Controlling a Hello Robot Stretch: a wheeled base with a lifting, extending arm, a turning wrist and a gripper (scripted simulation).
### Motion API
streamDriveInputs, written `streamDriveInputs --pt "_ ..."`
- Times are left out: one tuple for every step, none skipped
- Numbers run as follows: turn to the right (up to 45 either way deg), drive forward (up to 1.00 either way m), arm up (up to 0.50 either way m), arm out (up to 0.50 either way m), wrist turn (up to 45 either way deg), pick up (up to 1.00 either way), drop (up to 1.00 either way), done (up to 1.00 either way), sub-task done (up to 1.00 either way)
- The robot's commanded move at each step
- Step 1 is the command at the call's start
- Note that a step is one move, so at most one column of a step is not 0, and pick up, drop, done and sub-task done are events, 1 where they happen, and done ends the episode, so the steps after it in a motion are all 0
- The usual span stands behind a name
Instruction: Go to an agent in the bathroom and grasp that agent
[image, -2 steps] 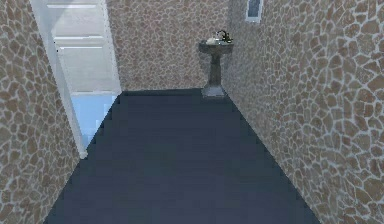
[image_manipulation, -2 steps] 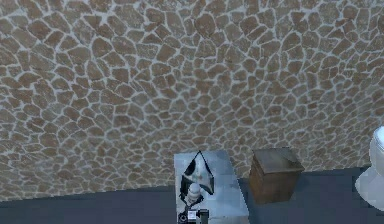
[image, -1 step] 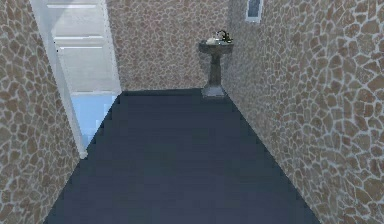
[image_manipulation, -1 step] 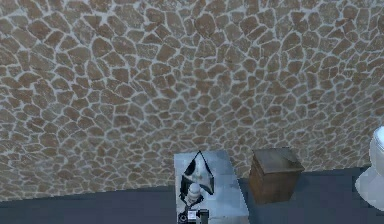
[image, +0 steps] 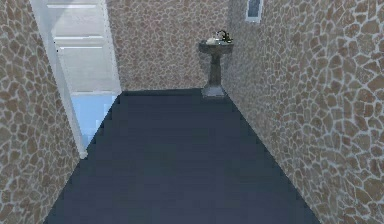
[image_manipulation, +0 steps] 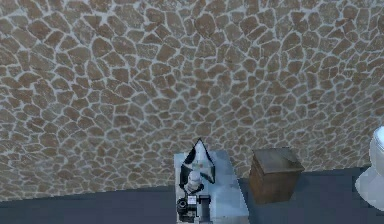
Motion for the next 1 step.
streamDriveInputs --pt "0.0 0.0 0.0 0.0 0.0 0.0 0.0 1.0 0.0"
